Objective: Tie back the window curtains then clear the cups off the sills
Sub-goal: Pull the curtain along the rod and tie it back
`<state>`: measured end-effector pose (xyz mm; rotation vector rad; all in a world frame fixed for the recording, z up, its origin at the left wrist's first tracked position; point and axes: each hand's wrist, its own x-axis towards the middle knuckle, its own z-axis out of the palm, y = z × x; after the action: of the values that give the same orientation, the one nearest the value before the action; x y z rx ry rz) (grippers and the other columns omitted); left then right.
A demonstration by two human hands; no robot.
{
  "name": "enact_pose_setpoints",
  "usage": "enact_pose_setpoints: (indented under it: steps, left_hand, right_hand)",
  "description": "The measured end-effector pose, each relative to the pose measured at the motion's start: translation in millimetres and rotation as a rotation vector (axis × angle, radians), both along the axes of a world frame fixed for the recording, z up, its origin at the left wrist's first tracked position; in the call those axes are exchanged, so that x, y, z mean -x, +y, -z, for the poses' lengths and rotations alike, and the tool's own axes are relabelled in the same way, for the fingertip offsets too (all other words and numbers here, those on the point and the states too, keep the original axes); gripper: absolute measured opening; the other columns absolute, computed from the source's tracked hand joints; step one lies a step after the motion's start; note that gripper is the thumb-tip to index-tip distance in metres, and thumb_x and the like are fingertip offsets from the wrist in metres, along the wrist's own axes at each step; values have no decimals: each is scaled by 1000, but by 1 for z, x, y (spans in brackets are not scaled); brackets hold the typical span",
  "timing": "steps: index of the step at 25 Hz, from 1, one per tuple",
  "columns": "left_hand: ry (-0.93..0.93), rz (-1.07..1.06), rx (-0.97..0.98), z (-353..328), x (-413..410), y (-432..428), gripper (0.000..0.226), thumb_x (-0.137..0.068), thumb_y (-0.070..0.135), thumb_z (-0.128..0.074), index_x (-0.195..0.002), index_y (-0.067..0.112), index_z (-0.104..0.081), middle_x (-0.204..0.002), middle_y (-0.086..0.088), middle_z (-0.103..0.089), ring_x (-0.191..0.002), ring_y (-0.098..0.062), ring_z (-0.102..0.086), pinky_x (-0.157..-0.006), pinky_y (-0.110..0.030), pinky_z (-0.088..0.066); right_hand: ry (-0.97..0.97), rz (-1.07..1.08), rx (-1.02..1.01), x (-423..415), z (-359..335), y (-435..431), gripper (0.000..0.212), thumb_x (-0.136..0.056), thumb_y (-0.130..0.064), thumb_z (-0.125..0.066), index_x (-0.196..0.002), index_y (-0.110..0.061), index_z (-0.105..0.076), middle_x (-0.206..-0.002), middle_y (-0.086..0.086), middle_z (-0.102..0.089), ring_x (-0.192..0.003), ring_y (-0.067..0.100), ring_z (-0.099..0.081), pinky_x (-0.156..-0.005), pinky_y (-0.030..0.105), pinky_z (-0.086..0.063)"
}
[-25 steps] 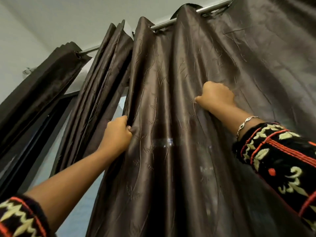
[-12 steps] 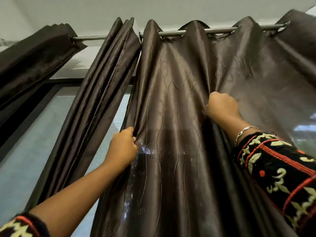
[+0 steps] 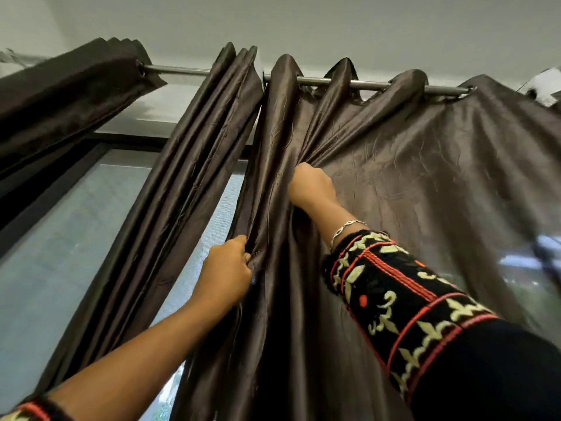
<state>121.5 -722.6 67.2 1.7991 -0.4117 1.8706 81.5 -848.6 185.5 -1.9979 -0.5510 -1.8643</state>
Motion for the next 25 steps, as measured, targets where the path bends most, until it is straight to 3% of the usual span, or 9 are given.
enact_pose_setpoints:
  steps: [3,7,11,14,16,18,21,25]
  left_hand:
    - [-13,14,14,0,0,-3,14,-90,1,-44,-95,-5,-56,-83,-16,-61,-57,-5,-41,-52,-27,-34]
    - [-34,16,14,0,-12,-11,12,-89,1,-46,-90,-7,-56,-80,-22,-62,-63,-21,-44,-63,-38,-39]
    - [-40,40,47,4,-26,-23,11,-89,0,-47,-87,-8,-55,-73,-19,-57,-59,-21,-42,-60,-31,-33]
    - [-43,52,60,5,-34,-34,11,-89,-1,-47,-88,-8,-55,-77,-25,-60,-67,-33,-49,-62,-33,-35]
    - [-54,58,65,5,-38,-39,10,-89,-2,-48,-88,-9,-55,-77,-28,-60,-73,-40,-54,-63,-35,-36]
    - [-63,60,67,5,-40,-42,10,-88,-2,-48,-87,-10,-55,-77,-29,-60,-73,-41,-54,-63,-36,-37]
    - [-80,75,67,6,-39,-40,10,-88,-3,-47,-83,-9,-54,-71,-25,-58,-63,-32,-47,-62,-37,-36]
    - [-89,76,54,8,-33,-31,13,-88,-3,-47,-76,-4,-50,-63,-17,-51,-62,-33,-46,-59,-35,-34]
  right_hand:
    - [34,-3,2,-11,-7,-19,29,-94,-16,-41,-120,-8,-52,-125,18,-54,-116,37,-50,-88,37,-41]
    - [-36,-15,-136,-26,-5,-87,41,-96,-41,-38,-106,-7,-58,-114,21,-60,-107,38,-54,-85,39,-43]
    - [-239,325,-278,-23,9,-166,31,-90,-23,-51,-114,-2,-53,-121,23,-51,-112,40,-47,-91,42,-40]
    - [-175,498,-413,-16,16,-209,53,-84,-28,-63,-126,-2,-42,-133,24,-35,-123,40,-34,-101,47,-32]
    - [-48,459,-546,-9,17,-226,74,-79,-40,-68,-134,-4,-33,-138,25,-31,-128,40,-30,-103,51,-28]
    - [33,426,-632,-4,17,-238,83,-76,-46,-70,-136,-7,-30,-140,24,-29,-131,40,-28,-104,53,-26]
    - [99,393,-685,0,14,-254,78,-77,-42,-71,-134,-6,-33,-139,24,-35,-129,39,-33,-102,51,-29]
    - [131,372,-551,1,14,-246,37,-89,-16,-50,-123,-1,-47,-127,25,-51,-117,40,-49,-92,41,-41]
